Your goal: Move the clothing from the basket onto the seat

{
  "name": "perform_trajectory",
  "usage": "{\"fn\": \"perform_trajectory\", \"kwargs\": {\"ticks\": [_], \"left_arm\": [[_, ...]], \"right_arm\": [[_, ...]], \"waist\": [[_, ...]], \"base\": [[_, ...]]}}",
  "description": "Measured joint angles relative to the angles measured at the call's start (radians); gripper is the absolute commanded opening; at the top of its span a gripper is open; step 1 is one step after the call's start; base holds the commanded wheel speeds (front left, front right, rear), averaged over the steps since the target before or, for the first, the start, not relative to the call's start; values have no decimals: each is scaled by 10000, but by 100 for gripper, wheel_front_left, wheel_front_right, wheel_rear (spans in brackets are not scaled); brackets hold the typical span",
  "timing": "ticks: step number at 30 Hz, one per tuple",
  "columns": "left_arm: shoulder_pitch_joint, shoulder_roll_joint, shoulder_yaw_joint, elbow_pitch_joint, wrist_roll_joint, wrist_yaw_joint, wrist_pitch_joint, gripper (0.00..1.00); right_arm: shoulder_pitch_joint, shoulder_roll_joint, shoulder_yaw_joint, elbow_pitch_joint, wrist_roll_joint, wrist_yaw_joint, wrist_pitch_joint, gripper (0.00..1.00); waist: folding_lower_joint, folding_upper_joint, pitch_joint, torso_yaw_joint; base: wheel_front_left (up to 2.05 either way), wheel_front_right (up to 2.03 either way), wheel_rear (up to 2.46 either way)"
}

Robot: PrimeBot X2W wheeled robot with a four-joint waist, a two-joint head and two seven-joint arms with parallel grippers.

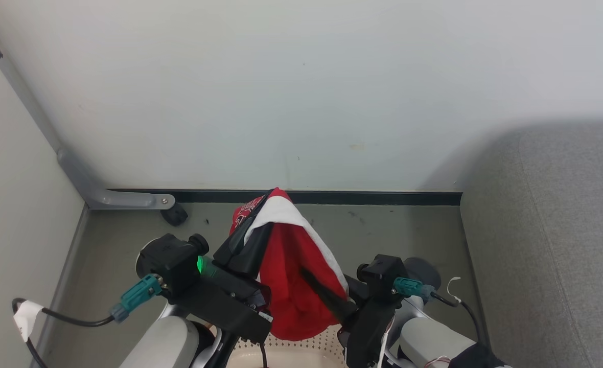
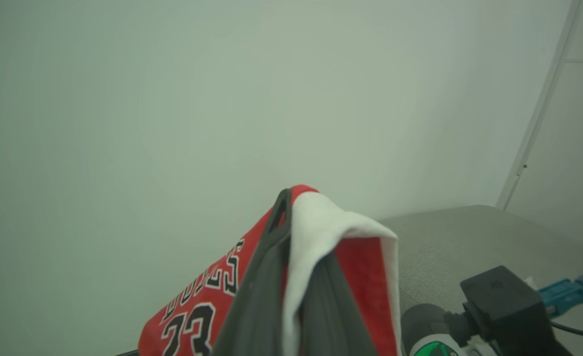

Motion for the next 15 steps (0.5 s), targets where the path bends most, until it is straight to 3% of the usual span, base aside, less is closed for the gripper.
{"fn": "perform_trajectory", "kwargs": {"ticks": [15], "left_arm": [[943, 568, 372, 48, -355, 84, 107, 0]], "right_arm": [[-129, 40, -995, 255, 1120, 0, 0, 0]], "waist": [[0, 0, 4, -243]], "base": [[0, 0, 0]]}}
